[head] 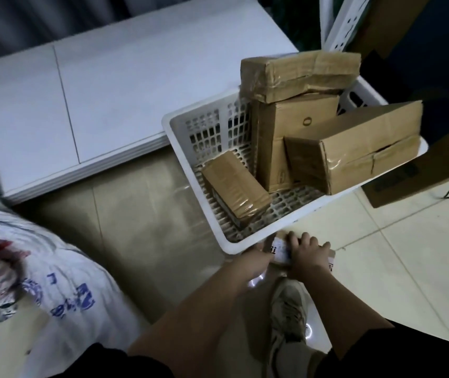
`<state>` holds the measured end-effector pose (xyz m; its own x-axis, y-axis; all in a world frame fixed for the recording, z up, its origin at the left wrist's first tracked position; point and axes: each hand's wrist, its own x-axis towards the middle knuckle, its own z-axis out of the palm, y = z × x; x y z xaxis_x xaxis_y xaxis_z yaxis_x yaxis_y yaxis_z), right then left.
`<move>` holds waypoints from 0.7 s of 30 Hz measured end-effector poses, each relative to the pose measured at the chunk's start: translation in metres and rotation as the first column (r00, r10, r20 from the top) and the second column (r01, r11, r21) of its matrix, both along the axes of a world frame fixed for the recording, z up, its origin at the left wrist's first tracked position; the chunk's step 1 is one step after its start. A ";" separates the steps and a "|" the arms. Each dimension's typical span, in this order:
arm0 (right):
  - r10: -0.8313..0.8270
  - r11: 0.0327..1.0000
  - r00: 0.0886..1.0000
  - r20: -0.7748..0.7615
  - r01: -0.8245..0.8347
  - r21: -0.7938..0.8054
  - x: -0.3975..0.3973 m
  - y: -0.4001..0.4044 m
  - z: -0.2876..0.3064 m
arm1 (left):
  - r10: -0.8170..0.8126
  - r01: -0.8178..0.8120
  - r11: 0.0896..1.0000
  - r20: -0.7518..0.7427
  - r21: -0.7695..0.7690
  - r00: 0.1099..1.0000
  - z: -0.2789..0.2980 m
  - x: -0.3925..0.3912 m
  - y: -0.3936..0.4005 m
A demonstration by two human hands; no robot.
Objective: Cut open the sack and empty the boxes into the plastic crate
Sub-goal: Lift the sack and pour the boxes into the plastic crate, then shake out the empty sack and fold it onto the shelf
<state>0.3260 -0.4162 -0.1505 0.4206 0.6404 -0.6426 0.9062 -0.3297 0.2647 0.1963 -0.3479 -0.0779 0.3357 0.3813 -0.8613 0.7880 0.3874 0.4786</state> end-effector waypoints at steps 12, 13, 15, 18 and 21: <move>-0.140 0.964 0.951 -0.277 0.066 -0.258 0.003 0.029 0.183 | -0.116 0.109 0.991 0.112 0.072 0.987 0.110 -0.037 -0.007; -0.140 0.965 0.948 -0.287 0.067 -0.252 0.000 0.033 0.199 | -0.070 0.060 0.995 0.127 0.080 0.989 0.118 -0.041 -0.006; -0.161 0.974 0.934 -0.320 0.097 -0.207 -0.008 0.040 0.228 | 0.007 -0.026 0.992 0.156 0.120 0.988 0.131 -0.048 0.000; -0.201 0.980 0.917 -0.345 0.188 -0.070 -0.019 0.053 0.253 | 0.089 -0.126 0.972 0.184 0.199 0.979 0.145 -0.062 0.009; -0.156 0.975 0.953 -0.259 0.191 0.115 -0.036 0.070 0.254 | 0.124 -0.174 0.956 0.212 0.236 0.969 0.147 -0.075 0.019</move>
